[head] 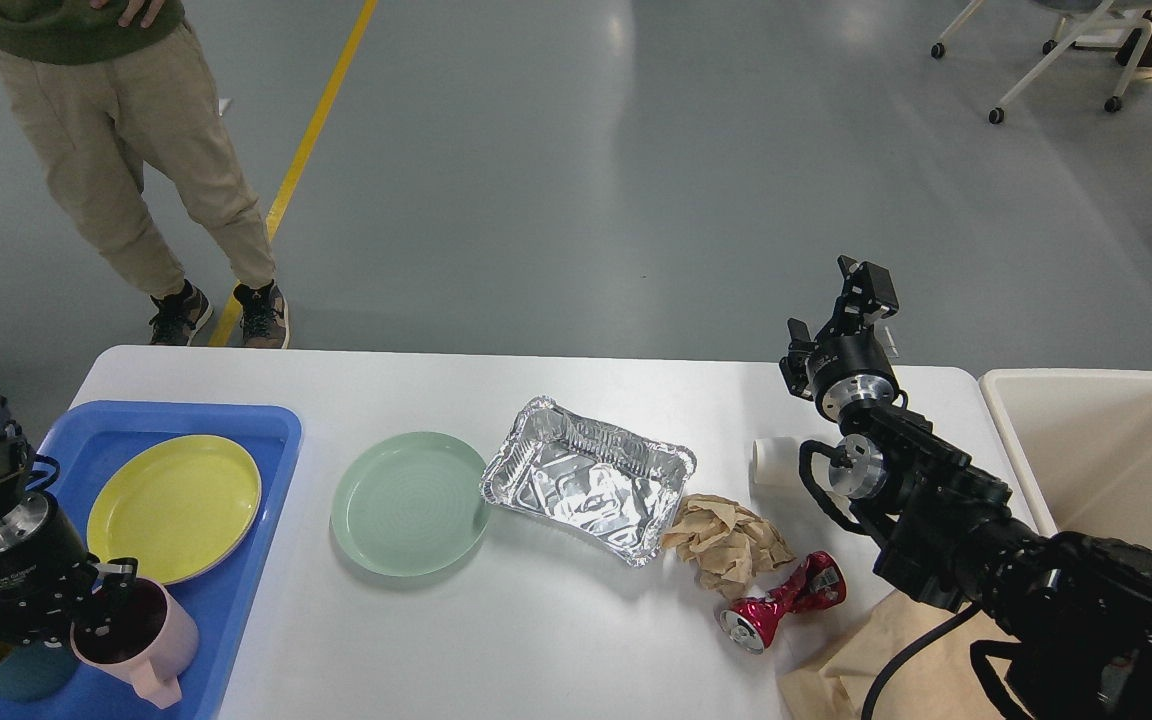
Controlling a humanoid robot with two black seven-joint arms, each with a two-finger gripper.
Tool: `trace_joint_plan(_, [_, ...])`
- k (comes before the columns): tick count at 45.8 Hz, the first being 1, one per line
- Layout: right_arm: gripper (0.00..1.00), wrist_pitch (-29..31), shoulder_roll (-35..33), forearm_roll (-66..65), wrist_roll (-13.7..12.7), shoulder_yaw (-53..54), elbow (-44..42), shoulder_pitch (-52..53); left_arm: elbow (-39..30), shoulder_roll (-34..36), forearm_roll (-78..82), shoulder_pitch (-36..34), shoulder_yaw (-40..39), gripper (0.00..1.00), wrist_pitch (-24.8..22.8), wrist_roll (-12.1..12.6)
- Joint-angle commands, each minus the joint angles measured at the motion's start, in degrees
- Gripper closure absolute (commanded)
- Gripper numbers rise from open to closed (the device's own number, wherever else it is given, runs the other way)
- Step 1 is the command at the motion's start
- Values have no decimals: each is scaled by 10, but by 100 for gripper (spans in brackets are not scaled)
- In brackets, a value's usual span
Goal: Tidy desktop
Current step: 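Lift the pink mug and set it down on the blue tray, then release the mug and move the left gripper to the pale green plate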
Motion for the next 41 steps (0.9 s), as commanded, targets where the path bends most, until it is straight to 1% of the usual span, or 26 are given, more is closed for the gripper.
trace_joint_plan(1, [0, 0, 0, 0, 0, 0, 0, 0, -3, 0, 0, -2, 0, 61, 0, 0])
trace_joint_plan(6, [0, 0, 0, 0, 0, 0, 0, 0, -8, 0, 0, -8, 3, 45, 0, -1])
trace_joint_plan(8, [0, 0, 0, 0, 0, 0, 0, 0, -9, 0, 0, -13, 5, 37, 0, -1])
trace_joint_plan(9, [0, 0, 0, 0, 0, 0, 0, 0, -9, 0, 0, -17, 8, 32, 0, -1])
trace_joint_plan(10, [0, 0, 0, 0, 0, 0, 0, 0, -9, 1, 1, -24, 11, 22, 0, -1])
trace_joint_plan(12, [0, 0, 0, 0, 0, 0, 0, 0, -10, 1, 1, -35, 13, 14, 0, -1])
trace_joint_plan(16, [0, 0, 0, 0, 0, 0, 0, 0, -14, 3, 3, -60, 18, 10, 0, 4])
trace_joint_plan(22, [0, 0, 0, 0, 0, 0, 0, 0, -25, 0, 3, -114, 48, 7, 0, -1])
trace_joint_plan(28, [0, 0, 0, 0, 0, 0, 0, 0, -28, -3, 2, -172, 63, 5, 0, -3])
trace_joint_plan(40, [0, 0, 0, 0, 0, 0, 0, 0, -32, -51, 0, -300, 120, 5, 0, -6])
trace_joint_plan(41, [0, 0, 0, 0, 0, 0, 0, 0, -45, -61, 0, -328, 130, 5, 0, -5])
